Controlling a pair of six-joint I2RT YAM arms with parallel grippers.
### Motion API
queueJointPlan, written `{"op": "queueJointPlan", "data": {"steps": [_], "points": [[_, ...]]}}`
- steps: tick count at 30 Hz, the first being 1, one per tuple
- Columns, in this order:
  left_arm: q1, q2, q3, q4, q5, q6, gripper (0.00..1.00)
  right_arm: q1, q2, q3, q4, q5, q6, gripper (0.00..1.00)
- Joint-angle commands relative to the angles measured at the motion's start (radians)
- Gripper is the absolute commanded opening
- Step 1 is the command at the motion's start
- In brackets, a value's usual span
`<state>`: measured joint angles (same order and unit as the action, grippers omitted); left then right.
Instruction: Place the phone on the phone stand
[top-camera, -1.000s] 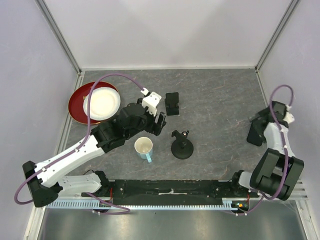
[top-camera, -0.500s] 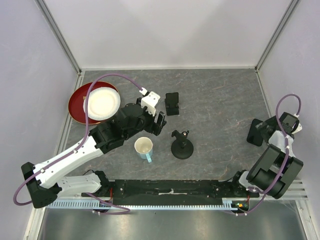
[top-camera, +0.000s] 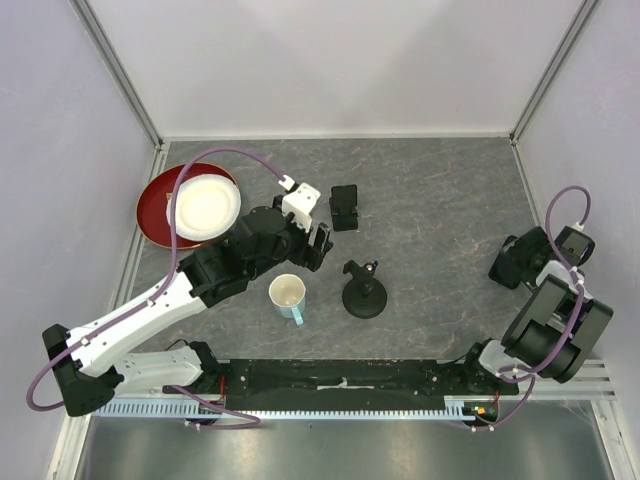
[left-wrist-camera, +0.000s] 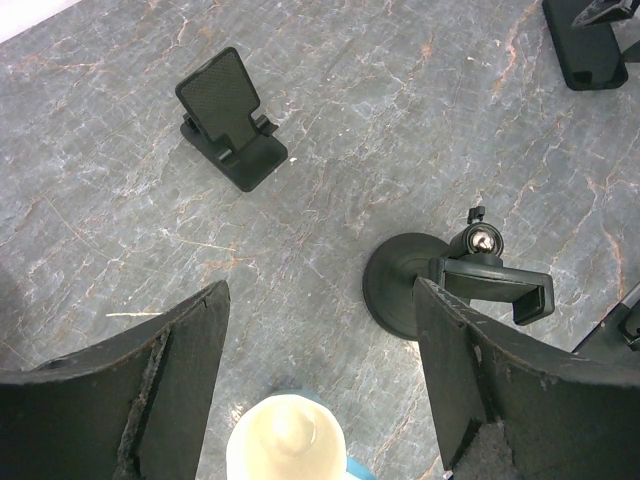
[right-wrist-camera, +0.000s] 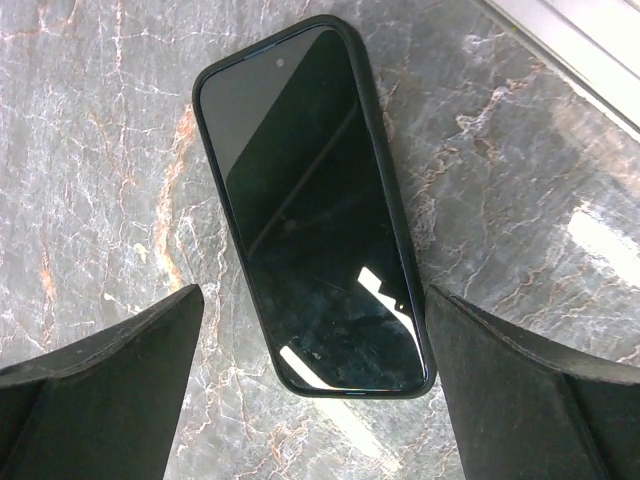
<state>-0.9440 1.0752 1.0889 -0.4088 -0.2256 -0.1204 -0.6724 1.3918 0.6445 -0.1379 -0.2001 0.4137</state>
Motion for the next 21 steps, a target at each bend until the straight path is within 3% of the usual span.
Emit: {"op": "queueJointPlan", "data": {"steps": [1, 5, 7, 11, 15, 21], "points": [[-0.003, -0.009, -0.001, 0.045, 0.006, 0.008, 0.80, 0.043, 0.015, 0.003, 0.049, -0.047, -0.024, 0.98], [-0.003, -0.008, -0.001, 0.044, 0.005, 0.008, 0.81, 0.203, 0.076, 0.073, -0.041, 0.169, -0.015, 0.98], [-0.003, -0.006, -0.001, 0.042, 0.005, 0.008, 0.81, 0.258, 0.150, 0.127, -0.098, 0.194, 0.045, 0.98], [-0.003, 0.006, 0.000, 0.038, -0.012, 0.013, 0.81, 0.303, 0.294, 0.234, -0.225, 0.330, 0.192, 0.98], [-0.003, 0.011, 0.005, 0.031, -0.032, 0.018, 0.81, 0.339, 0.492, 0.378, -0.462, 0.465, 0.318, 0.98], [-0.003, 0.025, 0.002, 0.031, -0.035, 0.018, 0.81, 0.341, 0.579, 0.438, -0.494, 0.409, 0.385, 0.98]]}}
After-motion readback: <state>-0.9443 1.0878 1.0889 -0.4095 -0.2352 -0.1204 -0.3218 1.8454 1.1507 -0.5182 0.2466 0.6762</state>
